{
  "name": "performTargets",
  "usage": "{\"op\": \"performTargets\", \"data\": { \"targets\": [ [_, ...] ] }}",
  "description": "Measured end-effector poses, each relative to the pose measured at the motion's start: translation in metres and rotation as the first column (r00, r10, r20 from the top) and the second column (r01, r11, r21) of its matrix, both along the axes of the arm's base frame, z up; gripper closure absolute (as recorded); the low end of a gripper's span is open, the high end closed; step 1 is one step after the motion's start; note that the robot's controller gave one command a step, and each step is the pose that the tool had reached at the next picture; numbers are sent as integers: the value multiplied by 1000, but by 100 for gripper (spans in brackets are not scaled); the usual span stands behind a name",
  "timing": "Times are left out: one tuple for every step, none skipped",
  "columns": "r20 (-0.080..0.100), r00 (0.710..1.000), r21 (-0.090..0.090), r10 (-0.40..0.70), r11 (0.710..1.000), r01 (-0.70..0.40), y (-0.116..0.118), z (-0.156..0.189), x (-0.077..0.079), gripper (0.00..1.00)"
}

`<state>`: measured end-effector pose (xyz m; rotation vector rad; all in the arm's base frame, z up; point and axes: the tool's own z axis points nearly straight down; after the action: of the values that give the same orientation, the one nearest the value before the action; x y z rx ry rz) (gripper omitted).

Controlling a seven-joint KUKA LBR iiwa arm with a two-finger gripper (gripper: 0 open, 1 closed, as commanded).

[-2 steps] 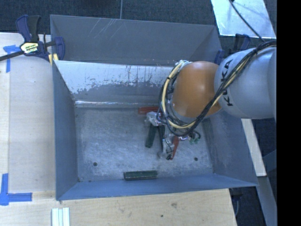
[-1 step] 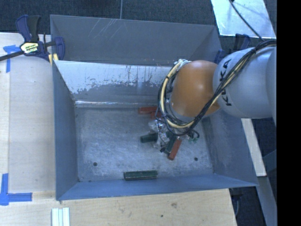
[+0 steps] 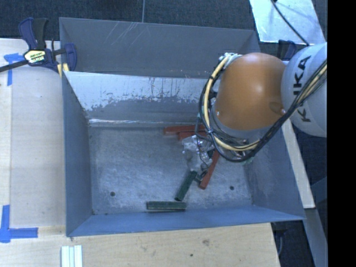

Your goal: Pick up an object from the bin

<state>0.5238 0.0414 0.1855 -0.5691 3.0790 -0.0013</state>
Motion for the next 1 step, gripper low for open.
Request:
{"op": "performTargets", "data": {
  "targets": [
    [-8, 1000, 0, -3, 1000, 3, -1, -4, -1, 0]
  ]
}}
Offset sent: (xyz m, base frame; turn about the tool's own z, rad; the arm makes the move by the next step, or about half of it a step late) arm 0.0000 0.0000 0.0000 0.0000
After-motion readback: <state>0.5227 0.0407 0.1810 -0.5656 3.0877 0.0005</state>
